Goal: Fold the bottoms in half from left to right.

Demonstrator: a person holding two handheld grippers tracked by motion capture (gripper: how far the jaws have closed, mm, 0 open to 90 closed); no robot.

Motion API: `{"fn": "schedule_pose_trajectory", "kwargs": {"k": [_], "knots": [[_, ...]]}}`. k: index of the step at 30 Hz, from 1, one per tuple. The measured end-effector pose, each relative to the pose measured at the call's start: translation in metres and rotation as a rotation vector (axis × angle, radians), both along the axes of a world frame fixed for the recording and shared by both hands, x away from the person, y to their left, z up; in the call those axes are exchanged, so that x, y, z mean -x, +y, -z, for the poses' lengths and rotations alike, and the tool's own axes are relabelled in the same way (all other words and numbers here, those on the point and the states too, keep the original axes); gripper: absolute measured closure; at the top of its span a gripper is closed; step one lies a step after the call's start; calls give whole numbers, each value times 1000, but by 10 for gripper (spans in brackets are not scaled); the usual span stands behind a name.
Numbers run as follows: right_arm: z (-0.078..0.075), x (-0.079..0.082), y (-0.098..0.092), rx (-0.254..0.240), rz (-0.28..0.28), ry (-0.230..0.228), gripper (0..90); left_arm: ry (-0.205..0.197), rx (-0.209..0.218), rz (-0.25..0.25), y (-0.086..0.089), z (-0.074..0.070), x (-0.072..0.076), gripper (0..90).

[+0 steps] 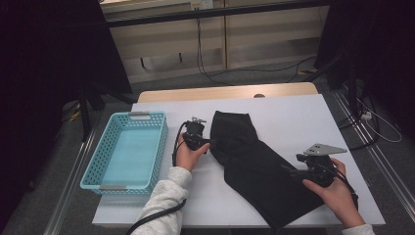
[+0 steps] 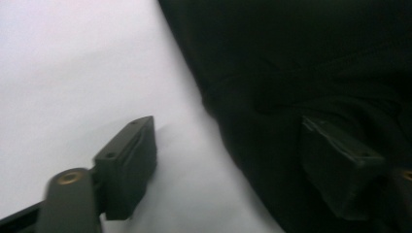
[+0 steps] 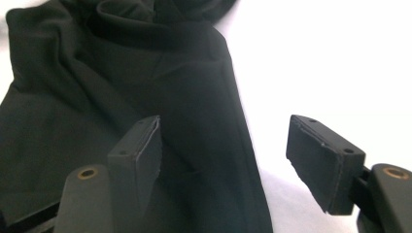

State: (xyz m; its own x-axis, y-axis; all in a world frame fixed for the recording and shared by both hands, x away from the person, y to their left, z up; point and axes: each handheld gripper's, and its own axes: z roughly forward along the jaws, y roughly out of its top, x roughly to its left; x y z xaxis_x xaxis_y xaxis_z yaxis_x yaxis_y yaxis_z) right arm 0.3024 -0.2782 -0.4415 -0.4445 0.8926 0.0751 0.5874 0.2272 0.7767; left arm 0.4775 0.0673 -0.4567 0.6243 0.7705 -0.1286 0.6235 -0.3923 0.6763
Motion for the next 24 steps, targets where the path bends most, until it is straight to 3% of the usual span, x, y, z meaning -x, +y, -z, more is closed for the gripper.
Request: {"fn": "schedule_pose_trajectory", "kwargs": {"k": [5, 8, 16, 19, 23, 24], "knots": [[1, 0, 0, 0, -1, -3, 289, 51, 9, 32, -7, -4, -1, 557], [1, 0, 0, -2, 3, -1, 289, 67, 9, 33, -9, -4, -1, 679], [4, -1, 1, 9, -8, 7, 288, 93, 40, 23, -12, -4, 0, 820], [1, -1, 2, 7, -11, 1, 288, 96, 17, 19, -10, -7, 0, 837], [1, 1, 0, 9, -11, 0, 286, 102, 26, -14, -4, -12, -3, 844], [2, 2, 0, 11, -10, 3, 286, 85, 7, -28, 3, -16, -5, 845]]}}
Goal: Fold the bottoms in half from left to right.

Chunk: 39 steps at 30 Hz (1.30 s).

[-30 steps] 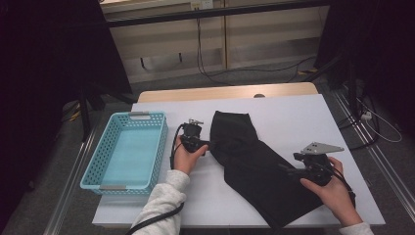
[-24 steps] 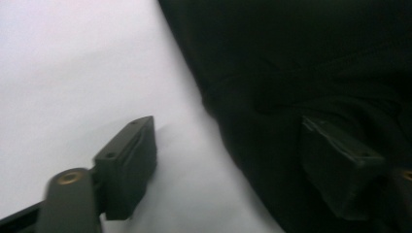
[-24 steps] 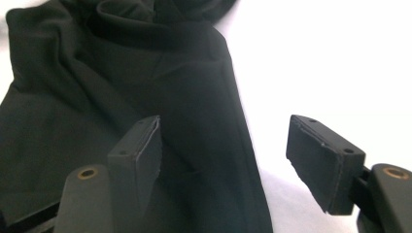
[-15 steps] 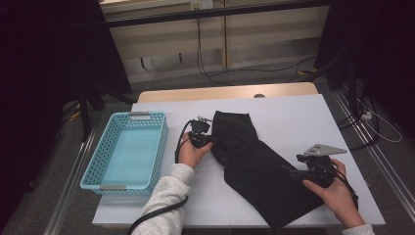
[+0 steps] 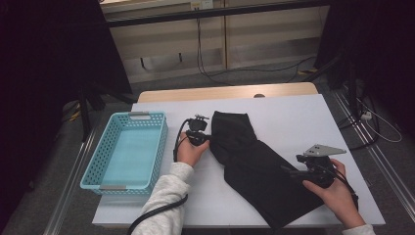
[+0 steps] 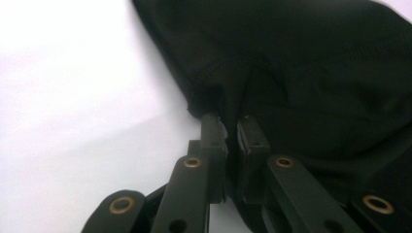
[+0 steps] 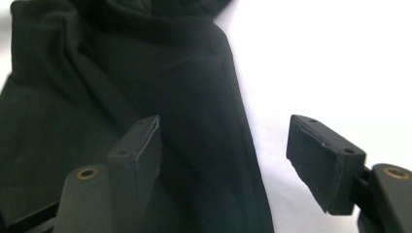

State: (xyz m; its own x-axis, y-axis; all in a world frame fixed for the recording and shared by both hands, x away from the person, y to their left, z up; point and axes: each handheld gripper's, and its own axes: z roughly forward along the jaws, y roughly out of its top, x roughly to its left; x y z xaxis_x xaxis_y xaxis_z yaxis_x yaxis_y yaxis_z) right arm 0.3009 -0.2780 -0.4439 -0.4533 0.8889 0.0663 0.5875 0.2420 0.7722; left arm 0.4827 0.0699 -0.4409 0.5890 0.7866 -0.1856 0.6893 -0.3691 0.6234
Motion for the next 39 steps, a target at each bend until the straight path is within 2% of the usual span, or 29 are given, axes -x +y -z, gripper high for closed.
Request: {"fn": "schedule_pose_trajectory", "kwargs": {"k": [7, 10, 16, 19, 21, 22, 24, 27, 29, 31, 35, 37, 39], "knots": [[0, 5, -3, 9, 3, 9, 298, -33, -31, -87, 27, -9, -7, 846], [2, 8, -4, 12, 2, 16, 314, -35, -24, -123, 38, -8, -8, 846], [10, 11, -2, 16, -19, 63, 437, -42, -23, -120, 41, -5, -4, 842], [15, 12, 1, 15, -43, 103, 497, -51, -26, -117, 39, -5, -2, 834], [16, 13, 2, 26, -35, 92, 559, -47, -26, -110, 39, -6, -1, 833], [15, 14, 1, 29, -34, 94, 621, -51, -25, -114, 39, -6, 0, 831], [15, 15, 0, 8, -46, 110, 772, -50, -21, -114, 39, -6, 1, 824], [17, 16, -3, -39, -74, 123, 873, -55, -11, -111, 39, -7, 1, 808], [17, 15, -6, -57, -77, 135, 881, -59, -8, -109, 39, -7, 2, 750], [15, 15, -10, -48, -82, 145, 885, -65, -5, -106, 39, -6, 3, 681], [12, 15, -26, -41, -58, 155, 886, -84, 7, -121, 38, -8, 5, 447], [12, 16, -36, -40, -37, 158, 886, -79, 5, -120, 37, -8, 4, 429], [12, 16, -46, -51, -15, 166, 885, -82, -2, -117, 37, -9, 4, 375]]}}
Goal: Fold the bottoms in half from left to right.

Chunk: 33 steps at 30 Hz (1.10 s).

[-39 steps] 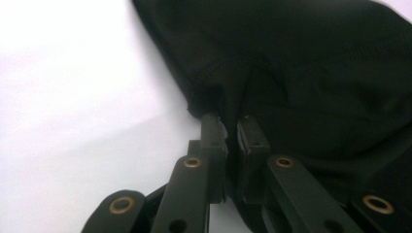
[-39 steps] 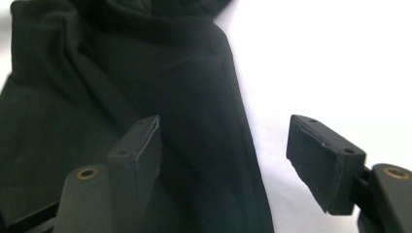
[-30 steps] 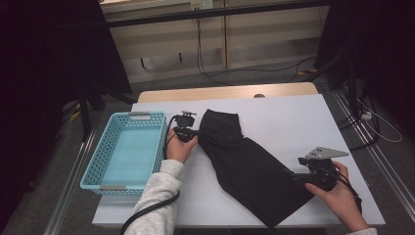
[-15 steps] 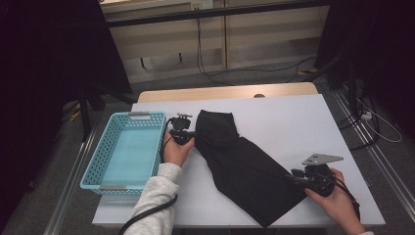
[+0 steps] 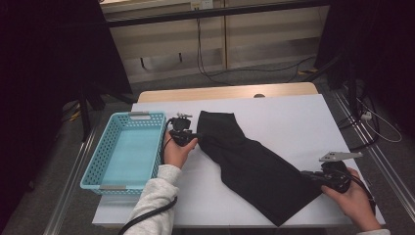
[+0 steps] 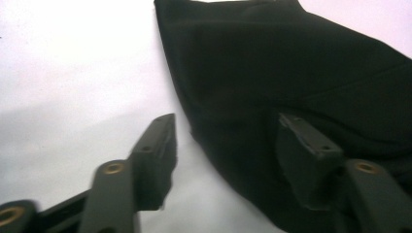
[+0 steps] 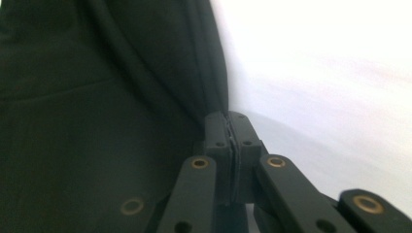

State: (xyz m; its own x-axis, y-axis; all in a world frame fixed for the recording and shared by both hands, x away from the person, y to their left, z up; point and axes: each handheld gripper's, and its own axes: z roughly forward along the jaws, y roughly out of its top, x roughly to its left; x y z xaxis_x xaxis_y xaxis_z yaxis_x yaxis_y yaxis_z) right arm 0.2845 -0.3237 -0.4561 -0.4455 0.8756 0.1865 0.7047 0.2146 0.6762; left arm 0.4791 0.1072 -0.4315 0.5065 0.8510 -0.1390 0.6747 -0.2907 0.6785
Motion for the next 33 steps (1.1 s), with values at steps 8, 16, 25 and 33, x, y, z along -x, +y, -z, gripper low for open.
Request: {"fn": "schedule_pose_trajectory", "kwargs": {"k": [8, 16, 25, 33], "knots": [[-1, 4, -26, 7, 67, -4, 885, -22, -10, -22, 0, 3, -8, 348], [0, 3, -24, 16, 60, -11, 880, -28, -20, -15, -10, 16, -16, 371], [1, 3, -23, 21, 54, -20, 876, -16, -22, -18, -13, 25, -24, 435], [0, 0, -19, 30, 37, -21, 875, 50, 53, -17, -19, 24, -23, 759]]}}
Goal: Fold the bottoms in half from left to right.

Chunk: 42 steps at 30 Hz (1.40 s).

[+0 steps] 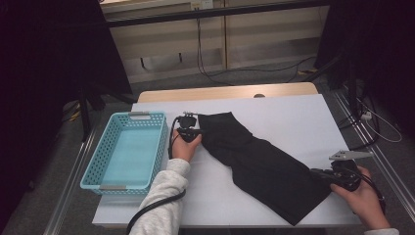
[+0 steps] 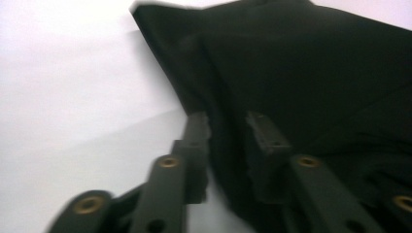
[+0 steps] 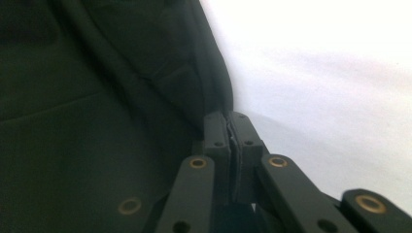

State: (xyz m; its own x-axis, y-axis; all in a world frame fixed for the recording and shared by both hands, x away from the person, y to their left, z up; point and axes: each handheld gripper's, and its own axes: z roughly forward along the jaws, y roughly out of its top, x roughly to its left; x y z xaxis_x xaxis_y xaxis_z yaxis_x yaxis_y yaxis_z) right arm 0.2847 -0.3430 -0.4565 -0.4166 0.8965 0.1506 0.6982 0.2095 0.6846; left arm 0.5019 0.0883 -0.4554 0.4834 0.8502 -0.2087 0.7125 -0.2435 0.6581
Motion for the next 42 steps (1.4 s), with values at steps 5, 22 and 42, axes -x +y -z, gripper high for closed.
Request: {"fn": "schedule_pose_trajectory", "kwargs": {"k": [5, 22, 42], "knots": [[0, -1, 1, -1, -2, 3, 875, 5, 4, -5, -1, -2, 1, 836], [0, -1, 11, -27, -50, 13, 874, -2, -21, -82, 20, -17, -17, 871], [-4, -1, -11, -2, 28, 4, 758, -37, -52, -54, 22, -13, -4, 371]]}}
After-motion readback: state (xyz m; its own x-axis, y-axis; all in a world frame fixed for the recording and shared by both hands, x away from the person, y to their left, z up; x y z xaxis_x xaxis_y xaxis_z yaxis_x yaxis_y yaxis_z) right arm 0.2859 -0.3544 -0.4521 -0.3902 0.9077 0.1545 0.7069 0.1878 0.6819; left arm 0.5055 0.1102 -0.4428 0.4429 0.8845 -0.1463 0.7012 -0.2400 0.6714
